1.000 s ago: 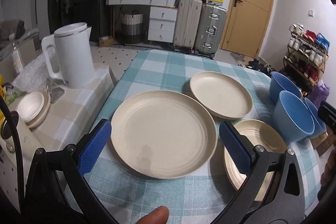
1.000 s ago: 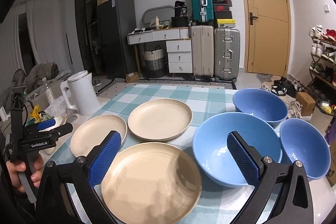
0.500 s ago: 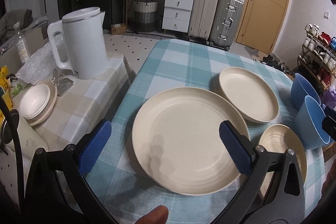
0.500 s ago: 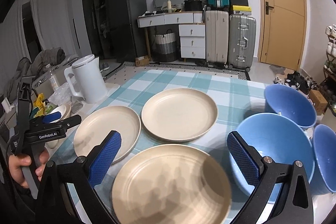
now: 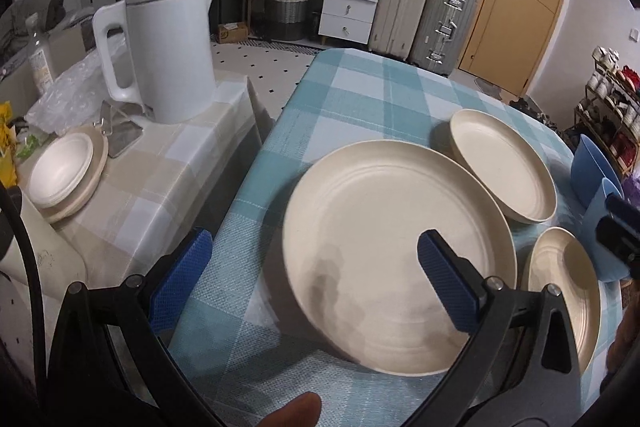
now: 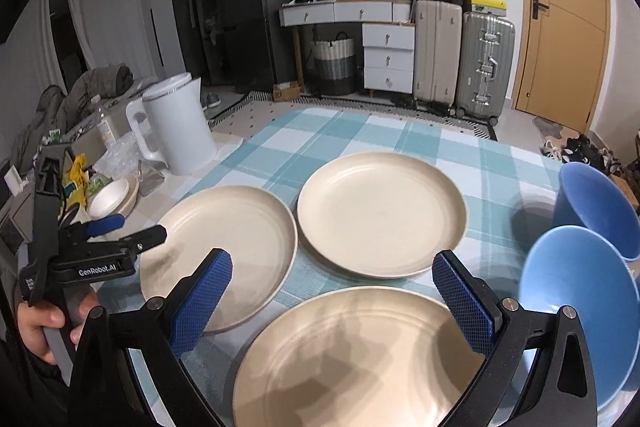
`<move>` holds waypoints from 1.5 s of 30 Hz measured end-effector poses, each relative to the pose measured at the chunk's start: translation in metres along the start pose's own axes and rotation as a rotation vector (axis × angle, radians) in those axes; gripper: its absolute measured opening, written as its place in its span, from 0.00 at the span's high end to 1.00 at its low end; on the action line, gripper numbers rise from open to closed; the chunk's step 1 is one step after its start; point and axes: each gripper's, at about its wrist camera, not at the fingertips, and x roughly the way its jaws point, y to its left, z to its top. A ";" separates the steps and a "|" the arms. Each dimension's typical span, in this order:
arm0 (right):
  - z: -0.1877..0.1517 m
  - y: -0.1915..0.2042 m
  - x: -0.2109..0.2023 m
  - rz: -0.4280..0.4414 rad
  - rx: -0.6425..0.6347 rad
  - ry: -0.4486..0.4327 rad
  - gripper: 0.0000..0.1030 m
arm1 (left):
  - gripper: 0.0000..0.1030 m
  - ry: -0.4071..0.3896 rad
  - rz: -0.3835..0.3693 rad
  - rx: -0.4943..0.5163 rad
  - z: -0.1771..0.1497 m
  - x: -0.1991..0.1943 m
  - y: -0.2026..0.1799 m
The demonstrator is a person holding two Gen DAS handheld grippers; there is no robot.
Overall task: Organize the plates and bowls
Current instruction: 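Move the left gripper to one cream plate's rim while the right gripper approaches another plate, then close the left gripper on a plate rim while the right gripper closes on another plate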
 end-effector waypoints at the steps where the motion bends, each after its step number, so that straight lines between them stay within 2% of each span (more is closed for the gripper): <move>1: -0.001 0.001 0.002 0.003 -0.001 0.008 0.02 | 0.00 0.006 -0.001 -0.002 -0.001 0.001 0.001; 5: -0.004 0.010 0.023 0.015 -0.017 0.042 0.04 | 0.02 0.033 0.007 -0.015 -0.005 0.009 0.007; 12: -0.005 0.018 0.050 0.041 -0.023 0.103 0.15 | 0.19 0.072 -0.018 -0.019 -0.008 0.020 0.010; 17: -0.004 0.025 0.064 0.061 -0.031 0.130 0.20 | 0.23 0.079 -0.038 -0.032 -0.008 0.021 0.013; 23: -0.005 0.035 0.082 0.083 -0.053 0.162 0.33 | 0.35 0.099 -0.049 -0.028 -0.011 0.024 0.013; 28: -0.006 0.043 0.094 0.077 -0.065 0.190 0.51 | 0.45 0.110 -0.051 -0.027 -0.012 0.026 0.012; 33: -0.003 0.042 0.099 0.090 -0.032 0.215 0.54 | 0.57 0.117 -0.063 -0.030 -0.013 0.027 0.011; 39: -0.003 0.041 0.108 0.037 -0.016 0.257 0.59 | 0.71 0.127 -0.070 -0.037 -0.015 0.031 0.012; 45: -0.005 0.040 0.111 0.039 -0.011 0.267 0.75 | 0.82 0.126 -0.075 -0.042 -0.015 0.031 0.013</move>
